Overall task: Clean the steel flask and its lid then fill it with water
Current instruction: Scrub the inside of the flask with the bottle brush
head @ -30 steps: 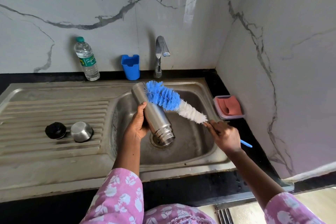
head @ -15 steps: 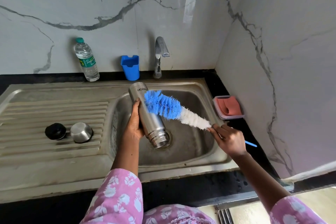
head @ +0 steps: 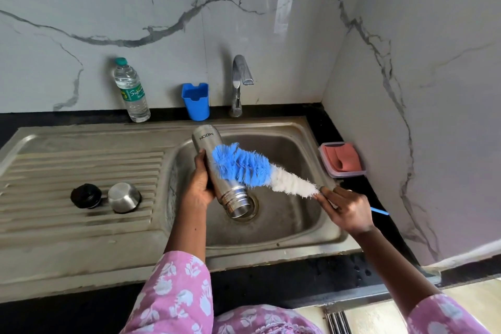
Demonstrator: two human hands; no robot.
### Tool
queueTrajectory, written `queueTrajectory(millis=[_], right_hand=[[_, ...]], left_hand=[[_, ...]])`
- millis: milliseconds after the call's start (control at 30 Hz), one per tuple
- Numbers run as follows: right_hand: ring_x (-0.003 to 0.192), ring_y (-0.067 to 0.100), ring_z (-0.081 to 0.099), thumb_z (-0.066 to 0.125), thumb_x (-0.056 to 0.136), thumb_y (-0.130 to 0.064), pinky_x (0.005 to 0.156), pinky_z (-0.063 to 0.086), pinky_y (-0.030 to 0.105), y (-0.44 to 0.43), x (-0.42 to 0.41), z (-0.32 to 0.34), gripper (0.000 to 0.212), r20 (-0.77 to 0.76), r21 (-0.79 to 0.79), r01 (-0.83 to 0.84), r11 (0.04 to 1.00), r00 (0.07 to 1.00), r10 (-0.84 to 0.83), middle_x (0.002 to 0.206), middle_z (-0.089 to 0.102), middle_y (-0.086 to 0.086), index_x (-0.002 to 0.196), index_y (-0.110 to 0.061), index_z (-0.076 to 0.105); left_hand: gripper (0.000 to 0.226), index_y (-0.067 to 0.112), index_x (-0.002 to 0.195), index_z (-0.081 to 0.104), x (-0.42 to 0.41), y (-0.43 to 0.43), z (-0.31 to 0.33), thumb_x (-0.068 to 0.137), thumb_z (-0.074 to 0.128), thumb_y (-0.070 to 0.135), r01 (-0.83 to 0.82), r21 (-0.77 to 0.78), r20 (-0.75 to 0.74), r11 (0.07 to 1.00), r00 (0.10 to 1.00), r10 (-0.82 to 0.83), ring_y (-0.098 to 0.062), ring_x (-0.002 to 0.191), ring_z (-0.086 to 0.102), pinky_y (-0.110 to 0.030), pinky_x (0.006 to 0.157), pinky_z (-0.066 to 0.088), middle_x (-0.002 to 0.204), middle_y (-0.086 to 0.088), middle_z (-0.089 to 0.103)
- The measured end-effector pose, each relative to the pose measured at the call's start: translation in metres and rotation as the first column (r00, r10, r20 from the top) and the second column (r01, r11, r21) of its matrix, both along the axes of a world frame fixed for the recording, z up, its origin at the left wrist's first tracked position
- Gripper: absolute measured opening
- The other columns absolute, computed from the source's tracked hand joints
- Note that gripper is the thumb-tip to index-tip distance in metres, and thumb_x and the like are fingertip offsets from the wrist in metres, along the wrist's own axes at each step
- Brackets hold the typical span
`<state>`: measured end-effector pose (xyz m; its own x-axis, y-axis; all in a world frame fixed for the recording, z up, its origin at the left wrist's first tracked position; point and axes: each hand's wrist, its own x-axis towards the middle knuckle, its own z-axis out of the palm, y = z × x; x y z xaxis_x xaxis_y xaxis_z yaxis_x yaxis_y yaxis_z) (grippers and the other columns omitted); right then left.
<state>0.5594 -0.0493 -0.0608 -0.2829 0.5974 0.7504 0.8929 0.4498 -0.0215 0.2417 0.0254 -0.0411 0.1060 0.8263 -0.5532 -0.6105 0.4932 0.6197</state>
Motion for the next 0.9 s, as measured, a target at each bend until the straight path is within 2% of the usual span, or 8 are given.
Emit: queueTrajectory(millis=[100,200,267,367,433,567,800,900], right_hand=[[0.041,0.021,0.056,0.052,0.096,-0.039,0.032,0.042,0.028,0.005,-0.001,0.000,0.040,-0.017,-0.002,0.043,0.999,0.999,-0.043,0.055,0.058,0.000,0.078,-0.011,0.074],[0.040,0.021,0.055,0.056,0.094,-0.036,0.031,0.040,0.029,0.006,-0.011,0.003,0.034,-0.025,0.002,0.053,0.999,0.998,-0.053,0.054,0.056,0.000,0.077,-0.012,0.073],[0.039,0.021,0.053,0.056,0.093,-0.036,0.031,0.039,0.028,0.003,-0.012,0.005,0.034,-0.003,0.008,0.027,1.000,1.000,-0.027,0.052,0.054,0.000,0.076,-0.012,0.073],[0.041,0.020,0.054,0.054,0.094,-0.035,0.034,0.041,0.027,-0.003,-0.001,0.004,0.035,0.011,-0.007,-0.066,0.998,0.998,0.066,0.055,0.056,-0.001,0.077,-0.011,0.074],[0.042,0.020,0.055,0.053,0.095,-0.036,0.035,0.043,0.027,-0.006,0.007,0.003,0.038,-0.009,-0.024,-0.093,0.995,0.996,0.093,0.055,0.057,0.000,0.078,-0.010,0.074],[0.041,0.022,0.055,0.053,0.095,-0.039,0.034,0.042,0.028,-0.002,0.008,0.006,0.038,-0.013,-0.019,-0.003,1.000,1.000,0.003,0.055,0.059,0.000,0.079,-0.011,0.074],[0.043,0.020,0.056,0.057,0.091,-0.035,0.035,0.042,0.027,-0.004,0.002,0.006,0.030,0.053,-0.015,-0.075,0.997,0.996,0.075,0.056,0.057,-0.002,0.080,-0.013,0.074],[0.043,0.020,0.056,0.052,0.095,-0.036,0.035,0.043,0.026,-0.007,0.011,0.005,0.036,0.015,-0.030,-0.086,0.996,0.996,0.086,0.056,0.058,-0.002,0.080,-0.011,0.074]], left_hand=[[0.061,0.013,0.115,0.060,0.000,0.001,0.005,0.085,0.047,0.065,-0.018,0.010,-0.027,1.000,0.999,0.019,-0.027,0.088,0.064,-0.041,0.083,0.052,0.096,-0.011,0.069],[0.054,0.015,0.110,0.060,0.002,0.000,0.006,0.083,0.053,0.061,-0.023,0.018,-0.043,1.000,0.999,0.024,-0.026,0.080,0.065,-0.039,0.077,0.053,0.089,-0.009,0.069],[0.046,0.014,0.108,0.062,0.001,-0.001,0.004,0.084,0.057,0.053,-0.025,0.024,0.002,0.999,1.000,0.025,-0.028,0.081,0.067,-0.041,0.077,0.055,0.090,-0.009,0.071],[0.032,0.011,0.088,0.071,-0.002,-0.006,0.004,0.083,0.060,0.041,0.012,0.087,0.102,0.996,0.995,-0.021,-0.028,0.071,0.071,-0.042,0.063,0.059,0.082,-0.012,0.073],[0.044,0.009,0.094,0.068,-0.004,-0.009,0.005,0.068,0.069,0.044,0.043,0.097,0.082,0.994,0.995,-0.051,-0.029,0.077,0.069,-0.043,0.070,0.058,0.087,-0.013,0.071],[0.057,0.011,0.121,0.057,-0.007,-0.003,0.002,0.077,0.065,0.046,-0.018,0.026,0.059,0.999,0.998,0.017,-0.029,0.091,0.063,-0.046,0.088,0.051,0.106,-0.012,0.065],[0.041,0.012,0.102,0.060,-0.008,-0.005,-0.004,0.089,0.049,0.049,-0.012,0.028,0.058,1.000,0.998,0.010,-0.027,0.084,0.064,-0.040,0.062,0.059,0.086,-0.010,0.070],[0.053,0.011,0.110,0.059,-0.009,-0.005,-0.004,0.085,0.044,0.056,0.015,0.041,0.041,0.999,0.999,-0.016,-0.028,0.088,0.062,-0.036,0.066,0.055,0.094,-0.011,0.066]])
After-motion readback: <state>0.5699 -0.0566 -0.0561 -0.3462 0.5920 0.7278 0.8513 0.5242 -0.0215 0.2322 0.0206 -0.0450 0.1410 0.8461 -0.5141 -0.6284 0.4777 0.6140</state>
